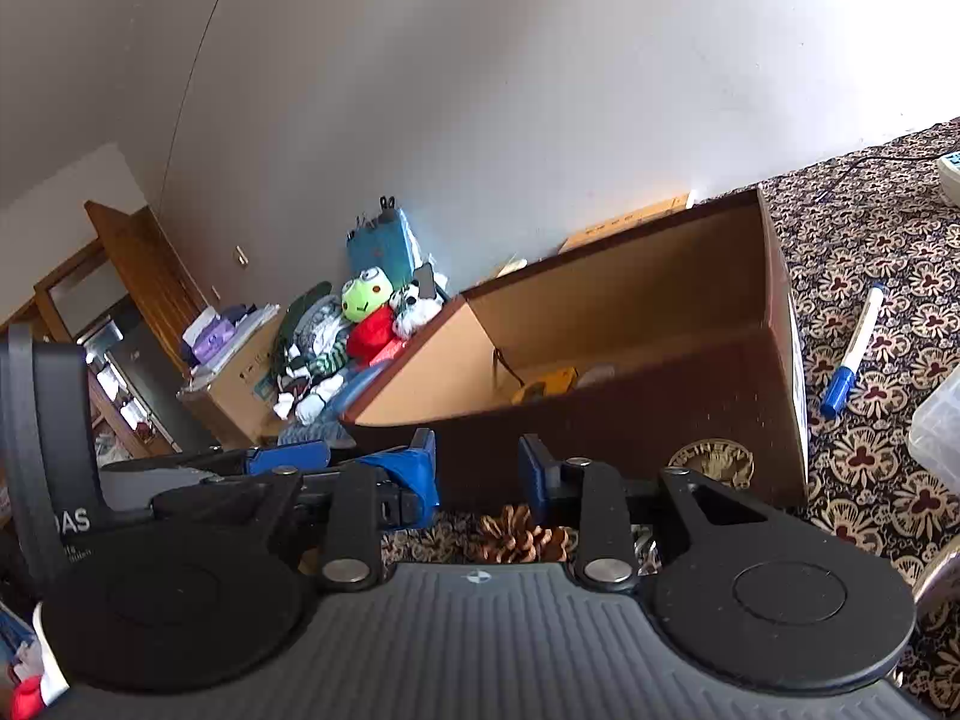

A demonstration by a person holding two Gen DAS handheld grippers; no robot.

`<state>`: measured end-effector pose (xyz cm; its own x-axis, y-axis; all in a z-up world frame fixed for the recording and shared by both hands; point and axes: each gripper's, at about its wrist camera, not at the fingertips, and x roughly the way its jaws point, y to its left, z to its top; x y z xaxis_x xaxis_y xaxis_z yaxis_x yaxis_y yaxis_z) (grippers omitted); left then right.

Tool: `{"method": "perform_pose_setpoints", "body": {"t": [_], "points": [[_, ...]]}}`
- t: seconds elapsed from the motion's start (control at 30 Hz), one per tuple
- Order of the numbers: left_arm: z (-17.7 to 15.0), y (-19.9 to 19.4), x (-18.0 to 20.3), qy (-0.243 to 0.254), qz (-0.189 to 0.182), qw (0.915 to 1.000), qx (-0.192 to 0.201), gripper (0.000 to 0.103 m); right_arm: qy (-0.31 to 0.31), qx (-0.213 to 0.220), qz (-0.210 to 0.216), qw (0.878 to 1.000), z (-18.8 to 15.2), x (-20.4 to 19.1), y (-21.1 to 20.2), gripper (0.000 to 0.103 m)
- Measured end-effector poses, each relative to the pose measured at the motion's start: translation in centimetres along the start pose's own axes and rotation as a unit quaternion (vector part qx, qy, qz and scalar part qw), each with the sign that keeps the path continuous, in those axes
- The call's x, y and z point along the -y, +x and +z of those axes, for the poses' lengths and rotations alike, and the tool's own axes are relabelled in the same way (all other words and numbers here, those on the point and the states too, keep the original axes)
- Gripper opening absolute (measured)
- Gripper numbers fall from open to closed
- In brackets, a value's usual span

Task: Organize rigid objects
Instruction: 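Lower the right gripper onto the silver scissors and close it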

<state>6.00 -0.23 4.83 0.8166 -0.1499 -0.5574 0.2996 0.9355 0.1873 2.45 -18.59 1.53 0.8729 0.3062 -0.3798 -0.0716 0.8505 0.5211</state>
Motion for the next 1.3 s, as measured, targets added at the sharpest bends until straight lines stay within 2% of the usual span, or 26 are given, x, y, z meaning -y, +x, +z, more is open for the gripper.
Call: {"method": "perform_pose_setpoints", "body": {"t": [0.37,0.5,0.7,0.97,1.2,1.3], "points": [[-1.9,1.5,0.3,-0.012,-0.013,0.9993,-0.034,0.068,-0.017,-0.010,0.003,1.000,-2.4,1.1,1.0,0.013],[-2.8,2.2,-0.1,-0.020,-0.022,0.9984,-0.047,0.068,-0.017,-0.018,-0.008,1.000,-2.8,2.0,1.5,0.013],[-4.0,2.8,-0.5,-0.038,-0.062,0.9957,-0.057,0.068,-0.025,-0.034,-0.018,0.999,-3.8,3.2,1.5,0.013],[-5.9,2.6,0.2,-0.009,-0.135,0.9901,-0.039,0.068,-0.064,-0.030,-0.054,0.996,-4.4,4.2,0.9,0.013],[-7.3,1.1,1.2,0.027,-0.211,0.9771,-0.009,0.068,-0.108,-0.019,-0.105,0.988,-4.3,5.1,0.7,0.012],[-7.6,0.8,1.7,0.038,-0.233,0.9718,-0.004,0.068,-0.106,-0.017,-0.108,0.988,-4.1,5.5,0.5,0.013]]}}
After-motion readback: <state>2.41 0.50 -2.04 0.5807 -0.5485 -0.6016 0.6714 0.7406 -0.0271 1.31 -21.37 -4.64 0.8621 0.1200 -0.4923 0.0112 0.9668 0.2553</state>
